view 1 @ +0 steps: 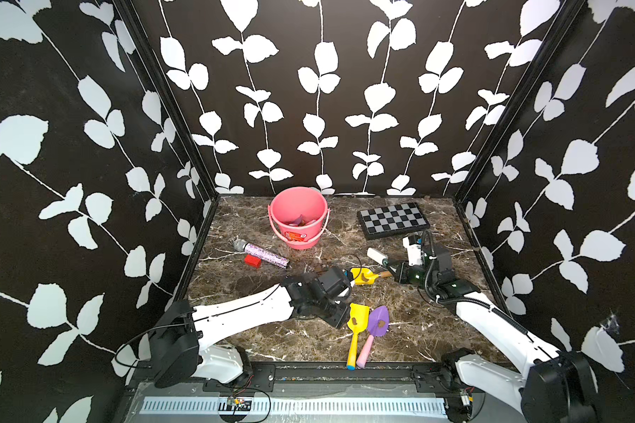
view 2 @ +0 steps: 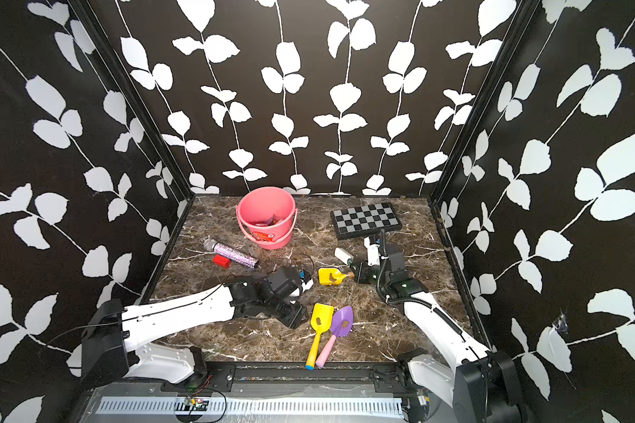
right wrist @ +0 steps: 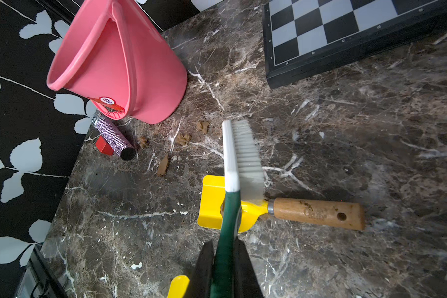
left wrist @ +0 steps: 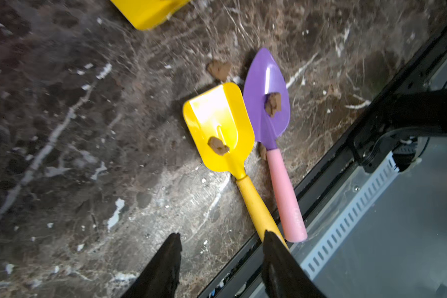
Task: Brush the soil off the hand trowel and place it into the bucket
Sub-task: Pick up the hand trowel from the center of the board.
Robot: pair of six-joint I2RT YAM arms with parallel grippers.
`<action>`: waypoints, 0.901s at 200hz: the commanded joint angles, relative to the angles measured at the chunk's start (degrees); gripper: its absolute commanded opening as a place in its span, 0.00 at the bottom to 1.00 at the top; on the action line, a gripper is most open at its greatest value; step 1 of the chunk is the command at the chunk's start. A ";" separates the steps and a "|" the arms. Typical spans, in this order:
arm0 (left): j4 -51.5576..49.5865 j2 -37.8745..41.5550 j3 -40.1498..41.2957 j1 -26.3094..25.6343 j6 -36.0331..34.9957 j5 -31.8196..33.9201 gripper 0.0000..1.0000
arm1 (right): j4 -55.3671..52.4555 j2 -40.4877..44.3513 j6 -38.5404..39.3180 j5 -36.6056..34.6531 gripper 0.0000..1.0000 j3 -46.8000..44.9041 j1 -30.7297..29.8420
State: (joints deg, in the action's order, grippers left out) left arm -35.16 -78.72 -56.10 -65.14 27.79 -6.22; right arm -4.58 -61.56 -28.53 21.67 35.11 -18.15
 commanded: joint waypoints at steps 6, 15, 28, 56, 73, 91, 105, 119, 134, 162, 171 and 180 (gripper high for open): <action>0.62 -3.32 1.42 -5.35 2.47 2.35 0.56 | 1.86 3.63 -0.55 -0.02 0.00 -1.03 0.20; 0.82 -4.89 1.43 -6.82 2.71 1.51 0.57 | 1.64 4.82 -0.81 -0.13 0.00 -1.71 0.19; 1.75 -7.29 1.43 -8.25 2.94 -0.46 0.58 | 1.28 6.27 -1.29 -0.05 0.00 -2.37 0.22; 3.67 -11.45 1.21 -9.53 3.64 -2.29 0.59 | -0.73 9.47 -1.52 0.19 0.00 -2.80 0.12; 5.02 -13.04 1.31 -9.55 4.11 -2.86 0.59 | -1.13 11.59 -2.12 -0.07 0.00 -3.44 0.09; 5.84 -14.45 0.68 -9.56 4.20 -2.68 0.59 | -1.05 13.14 -2.83 -0.10 0.00 -4.12 0.13; 5.74 -15.79 -0.28 -9.51 4.31 -2.85 0.59 | -1.06 13.61 -3.16 0.12 0.00 -4.26 0.19; 5.87 -16.75 -0.85 -9.55 4.56 -3.07 0.59 | -1.20 13.75 -3.23 0.61 0.00 -4.26 0.13; 6.08 -17.46 -0.94 -9.52 5.02 -3.05 0.59 | -1.31 13.68 -3.28 0.97 0.00 -4.22 0.14; 5.30 -19.11 -2.58 -9.56 5.23 -2.13 0.58 | -1.08 13.69 -3.42 1.30 0.00 -4.62 0.13; 4.73 -19.74 -3.11 -9.56 5.10 -1.67 0.57 | -1.03 13.68 -3.56 1.53 0.00 -4.70 0.09; 3.91 -20.13 -3.34 -9.54 5.01 -0.90 0.56 | -0.86 13.75 -3.55 1.62 0.00 -4.84 0.13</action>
State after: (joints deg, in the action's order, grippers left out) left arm -29.45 -98.24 -57.58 -74.59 32.58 -8.84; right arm -7.64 -48.58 -31.38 22.11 31.09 -18.09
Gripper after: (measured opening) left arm 0.572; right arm 0.117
